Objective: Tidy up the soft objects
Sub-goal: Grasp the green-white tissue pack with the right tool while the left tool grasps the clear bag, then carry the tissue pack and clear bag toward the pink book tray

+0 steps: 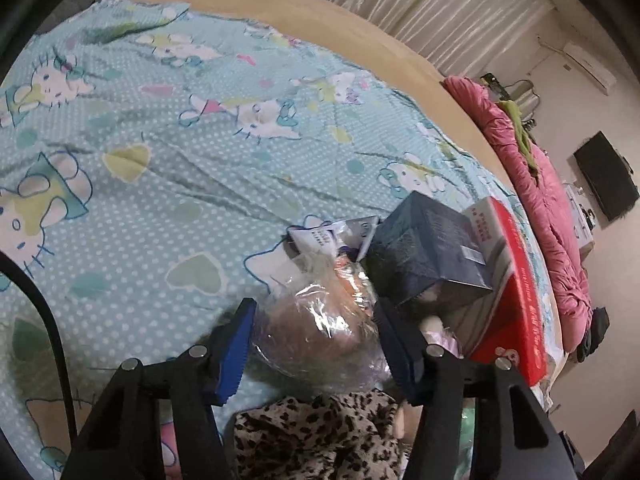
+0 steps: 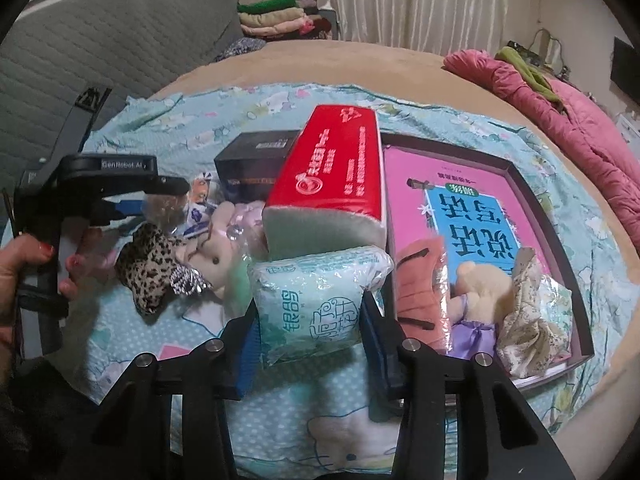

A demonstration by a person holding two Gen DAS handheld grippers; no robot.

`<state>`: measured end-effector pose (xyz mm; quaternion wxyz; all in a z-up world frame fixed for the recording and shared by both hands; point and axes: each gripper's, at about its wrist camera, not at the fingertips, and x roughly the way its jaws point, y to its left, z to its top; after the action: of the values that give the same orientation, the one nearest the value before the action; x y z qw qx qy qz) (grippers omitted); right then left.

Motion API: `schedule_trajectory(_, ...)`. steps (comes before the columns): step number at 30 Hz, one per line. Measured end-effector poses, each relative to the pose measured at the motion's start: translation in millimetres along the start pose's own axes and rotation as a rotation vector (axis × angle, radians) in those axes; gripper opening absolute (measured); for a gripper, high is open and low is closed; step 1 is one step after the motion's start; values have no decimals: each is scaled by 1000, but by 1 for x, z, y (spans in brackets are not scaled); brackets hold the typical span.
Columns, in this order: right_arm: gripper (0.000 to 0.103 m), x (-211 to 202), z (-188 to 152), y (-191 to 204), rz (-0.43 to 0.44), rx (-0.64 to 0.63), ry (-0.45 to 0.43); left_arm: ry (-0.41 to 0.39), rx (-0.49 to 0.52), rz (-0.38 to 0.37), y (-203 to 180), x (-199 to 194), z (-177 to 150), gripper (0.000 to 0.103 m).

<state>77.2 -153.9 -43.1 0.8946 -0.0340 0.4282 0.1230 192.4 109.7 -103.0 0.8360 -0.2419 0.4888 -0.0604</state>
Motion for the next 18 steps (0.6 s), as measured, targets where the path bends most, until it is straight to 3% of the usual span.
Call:
schedule_trajectory(9, 45, -23, 4, -8, 25, 44, -77, -101, 93, 15, -31, -54, -9, 59)
schedule_trajectory(18, 45, -50, 9, -19, 39, 77, -148, -124, 218, 26, -86, -91, -35, 59)
